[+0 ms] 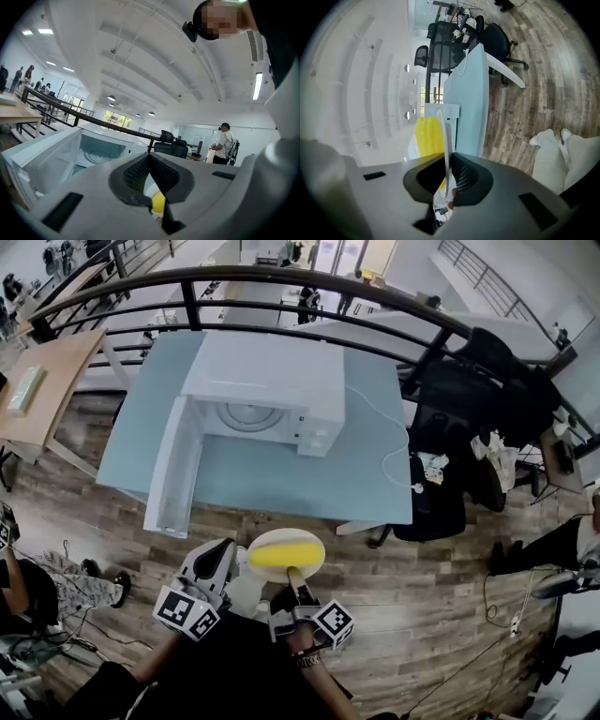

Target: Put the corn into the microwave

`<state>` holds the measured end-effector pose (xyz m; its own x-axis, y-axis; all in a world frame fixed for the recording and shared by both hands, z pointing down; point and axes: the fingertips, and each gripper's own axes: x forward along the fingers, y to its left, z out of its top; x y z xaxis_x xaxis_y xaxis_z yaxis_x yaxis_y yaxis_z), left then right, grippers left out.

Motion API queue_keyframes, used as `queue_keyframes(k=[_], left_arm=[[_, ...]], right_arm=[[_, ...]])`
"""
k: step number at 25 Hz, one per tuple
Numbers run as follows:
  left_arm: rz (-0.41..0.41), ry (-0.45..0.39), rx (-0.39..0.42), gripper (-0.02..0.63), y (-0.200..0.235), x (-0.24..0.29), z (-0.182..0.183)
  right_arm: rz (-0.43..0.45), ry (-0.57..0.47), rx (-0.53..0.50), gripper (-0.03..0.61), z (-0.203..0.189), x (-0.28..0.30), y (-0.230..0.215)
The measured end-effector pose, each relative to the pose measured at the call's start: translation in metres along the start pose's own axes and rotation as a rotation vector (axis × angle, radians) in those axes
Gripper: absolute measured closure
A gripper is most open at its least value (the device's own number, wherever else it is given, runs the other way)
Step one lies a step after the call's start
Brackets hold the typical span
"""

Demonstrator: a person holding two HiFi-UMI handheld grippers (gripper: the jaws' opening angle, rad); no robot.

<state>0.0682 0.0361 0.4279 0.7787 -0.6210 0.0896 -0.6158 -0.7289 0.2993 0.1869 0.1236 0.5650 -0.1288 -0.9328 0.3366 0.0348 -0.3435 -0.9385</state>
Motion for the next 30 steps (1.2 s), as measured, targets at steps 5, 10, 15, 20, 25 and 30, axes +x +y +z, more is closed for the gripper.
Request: queue_keyframes(k=[5, 10, 15, 20, 25, 30], left_arm=[[0.012, 0.001, -0.002, 0.612, 0.012, 0.027, 0.008], [0.024, -0.003, -0.004, 0.612, 0.029, 0.043, 0.019], [0.023, -0.013, -0.003, 0.612, 0.05, 0.064, 0.032], [0.01, -0.013, -0.01, 0.612, 0.068, 0.088, 0.039], [0.005, -0.027, -0.005, 0.612, 0.085, 0.108, 0.045], [0.015, -0.036, 0.001, 0.612, 0.1, 0.112, 0.053]], right_arm=[[-0.016, 0.009, 0.003, 0.549, 0.015, 0.024, 0.011], [-0.029, 0.013, 0.009, 0.549, 0.02, 0.045, 0.024], [-0.011, 0.016, -0.009, 0.549, 0.027, 0.074, 0.042], [-0.001, 0.018, -0.016, 0.549, 0.033, 0.102, 0.053], [-0.016, 0.021, 0.006, 0.549, 0.036, 0.132, 0.058], [0.014, 0.052, -0.005, 0.548, 0.029, 0.158, 0.066]])
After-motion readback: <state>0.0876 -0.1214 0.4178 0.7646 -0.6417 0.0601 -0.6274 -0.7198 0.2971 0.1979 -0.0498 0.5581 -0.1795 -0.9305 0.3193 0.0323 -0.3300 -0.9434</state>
